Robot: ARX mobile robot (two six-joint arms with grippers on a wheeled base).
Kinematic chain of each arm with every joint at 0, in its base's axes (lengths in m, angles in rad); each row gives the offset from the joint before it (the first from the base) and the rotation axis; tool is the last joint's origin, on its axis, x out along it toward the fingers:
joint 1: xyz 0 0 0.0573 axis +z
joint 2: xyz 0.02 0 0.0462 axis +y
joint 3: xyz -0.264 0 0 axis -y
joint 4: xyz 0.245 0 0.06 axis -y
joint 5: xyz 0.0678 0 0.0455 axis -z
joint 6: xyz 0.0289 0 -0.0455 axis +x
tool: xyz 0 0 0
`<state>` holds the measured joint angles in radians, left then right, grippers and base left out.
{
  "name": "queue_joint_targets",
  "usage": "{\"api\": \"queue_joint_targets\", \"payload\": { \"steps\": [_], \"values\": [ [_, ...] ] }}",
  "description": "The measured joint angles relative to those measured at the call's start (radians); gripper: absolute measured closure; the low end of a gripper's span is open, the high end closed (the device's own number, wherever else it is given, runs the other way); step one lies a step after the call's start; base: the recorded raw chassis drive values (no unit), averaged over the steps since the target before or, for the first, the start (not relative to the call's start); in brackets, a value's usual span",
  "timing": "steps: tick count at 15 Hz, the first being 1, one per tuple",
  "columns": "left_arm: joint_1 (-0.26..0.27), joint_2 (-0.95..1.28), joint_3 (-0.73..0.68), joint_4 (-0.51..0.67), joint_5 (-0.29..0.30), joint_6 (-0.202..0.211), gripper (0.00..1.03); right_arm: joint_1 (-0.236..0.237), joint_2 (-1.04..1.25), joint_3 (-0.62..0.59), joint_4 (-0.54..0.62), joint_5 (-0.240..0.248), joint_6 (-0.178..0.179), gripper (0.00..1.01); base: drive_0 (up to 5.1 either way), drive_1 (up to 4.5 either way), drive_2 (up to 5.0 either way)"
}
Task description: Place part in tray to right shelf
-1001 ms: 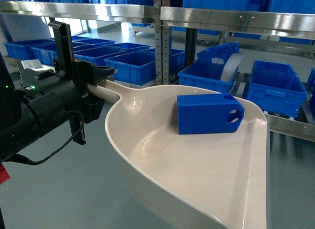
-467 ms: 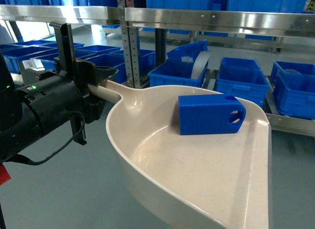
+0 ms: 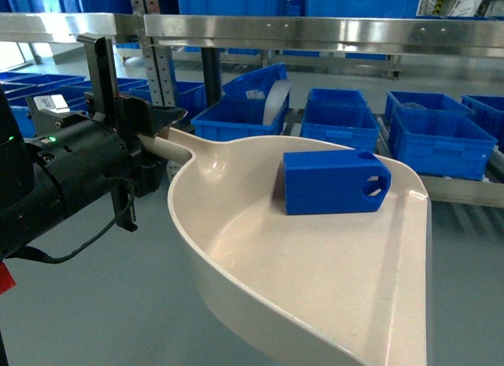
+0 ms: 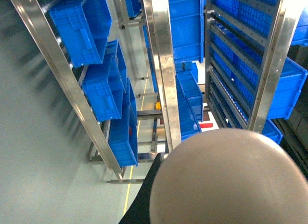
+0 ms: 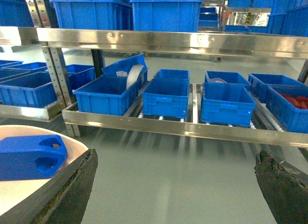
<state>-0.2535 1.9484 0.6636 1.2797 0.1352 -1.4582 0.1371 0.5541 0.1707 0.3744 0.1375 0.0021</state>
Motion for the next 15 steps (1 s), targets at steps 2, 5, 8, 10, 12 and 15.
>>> {"api": "queue_joint_targets", "payload": {
  "steps": [2,5,8,10,12,15],
  "values": [
    [0.0,0.0,0.0,0.0,0.0,0.0,0.91,0.0,0.0,0.0,0.0,0.0,0.0,0.03,-1.6,-1.58,-1.6],
    [0.0,0.0,0.0,0.0,0.0,0.0,0.91,0.0,0.0,0.0,0.0,0.0,0.0,0.03,-1.5,-1.47,-1.5],
    [0.0,0.0,0.0,0.0,0.0,0.0,0.91,0.0,0.0,0.0,0.0,0.0,0.0,0.03,-1.6,-1.59,-1.6],
    [0.001,0.0,0.0,0.0,0.0,0.0,0.91,0.0,0.0,0.0,0.0,0.0,0.0,0.03,-1.5,-1.51,-1.5],
    [-0.005,0.0,0.0,-0.001,0.003,0.0,0.91,-0.001,0.0,0.0,0.0,0.0,0.0,0.03,-0.4,-0.41,-0.4],
    [-0.004,0.0,0.0,0.0,0.003,0.0,0.91,0.0,0.0,0.0,0.0,0.0,0.0,0.03,0.0,0.0,0.0]
  ]
}}
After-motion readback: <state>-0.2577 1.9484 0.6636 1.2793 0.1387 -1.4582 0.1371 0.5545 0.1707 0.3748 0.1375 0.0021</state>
